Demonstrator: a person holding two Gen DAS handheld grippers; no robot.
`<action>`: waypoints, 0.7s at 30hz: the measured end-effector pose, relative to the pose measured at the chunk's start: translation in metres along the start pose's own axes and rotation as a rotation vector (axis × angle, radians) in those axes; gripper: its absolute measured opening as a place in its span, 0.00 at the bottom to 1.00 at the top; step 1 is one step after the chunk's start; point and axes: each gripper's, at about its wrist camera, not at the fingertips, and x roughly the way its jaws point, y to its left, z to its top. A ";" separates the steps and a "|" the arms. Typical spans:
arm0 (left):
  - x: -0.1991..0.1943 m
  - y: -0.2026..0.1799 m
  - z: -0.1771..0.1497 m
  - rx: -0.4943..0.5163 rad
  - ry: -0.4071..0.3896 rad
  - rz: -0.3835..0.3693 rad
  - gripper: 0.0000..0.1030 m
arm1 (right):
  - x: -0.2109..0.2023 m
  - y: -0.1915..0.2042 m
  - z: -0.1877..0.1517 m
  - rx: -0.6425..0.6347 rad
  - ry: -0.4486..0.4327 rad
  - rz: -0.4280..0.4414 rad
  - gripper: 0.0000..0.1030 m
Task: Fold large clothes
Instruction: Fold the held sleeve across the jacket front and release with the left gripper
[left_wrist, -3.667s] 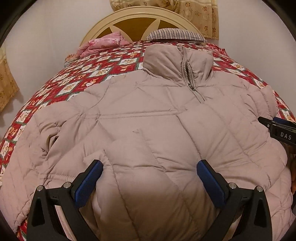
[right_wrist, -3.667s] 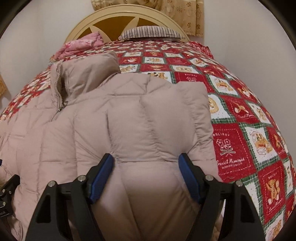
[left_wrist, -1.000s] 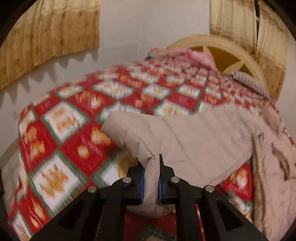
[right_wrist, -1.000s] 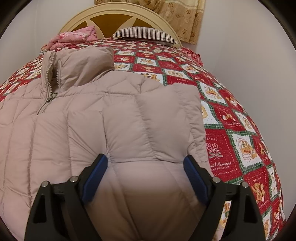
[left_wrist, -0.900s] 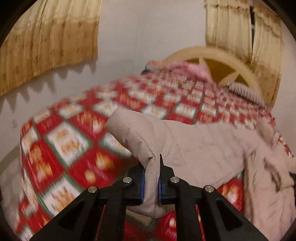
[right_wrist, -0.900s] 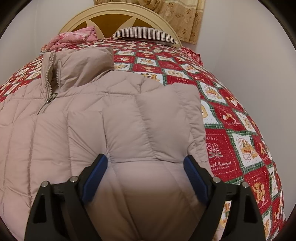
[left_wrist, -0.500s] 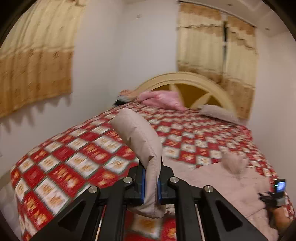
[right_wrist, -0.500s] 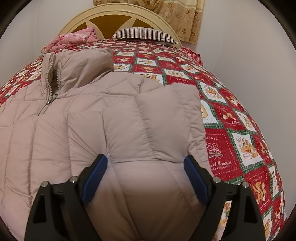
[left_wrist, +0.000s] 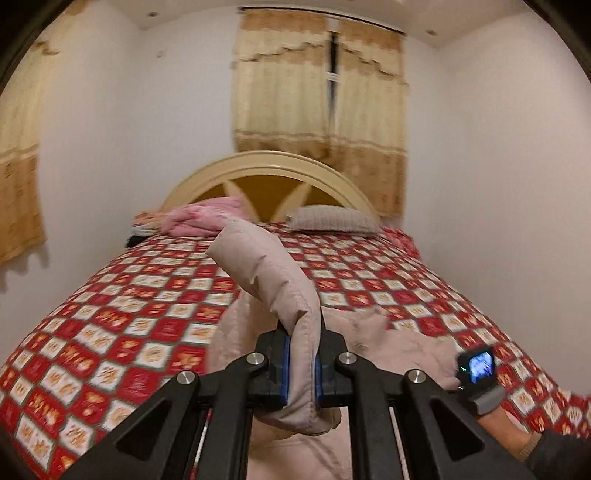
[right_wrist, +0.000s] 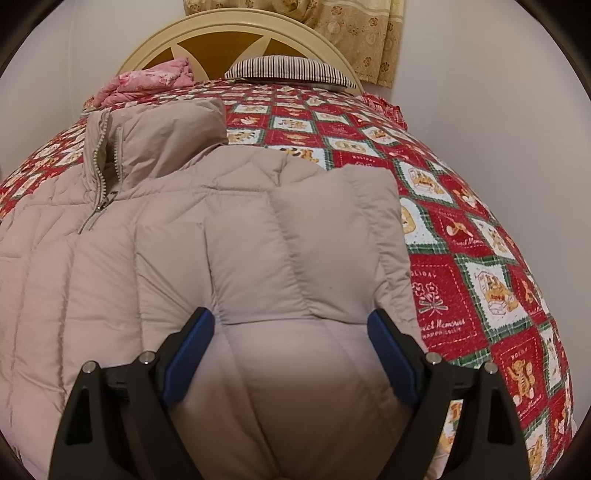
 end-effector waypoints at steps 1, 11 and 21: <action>0.005 -0.011 -0.002 0.014 0.006 -0.015 0.08 | 0.000 0.000 0.000 0.003 -0.001 0.003 0.86; 0.077 -0.102 -0.064 0.041 0.168 -0.158 0.08 | 0.000 -0.004 -0.001 0.014 -0.005 0.023 0.86; 0.134 -0.148 -0.120 0.071 0.290 -0.140 0.10 | 0.000 -0.005 -0.002 0.016 -0.008 0.028 0.86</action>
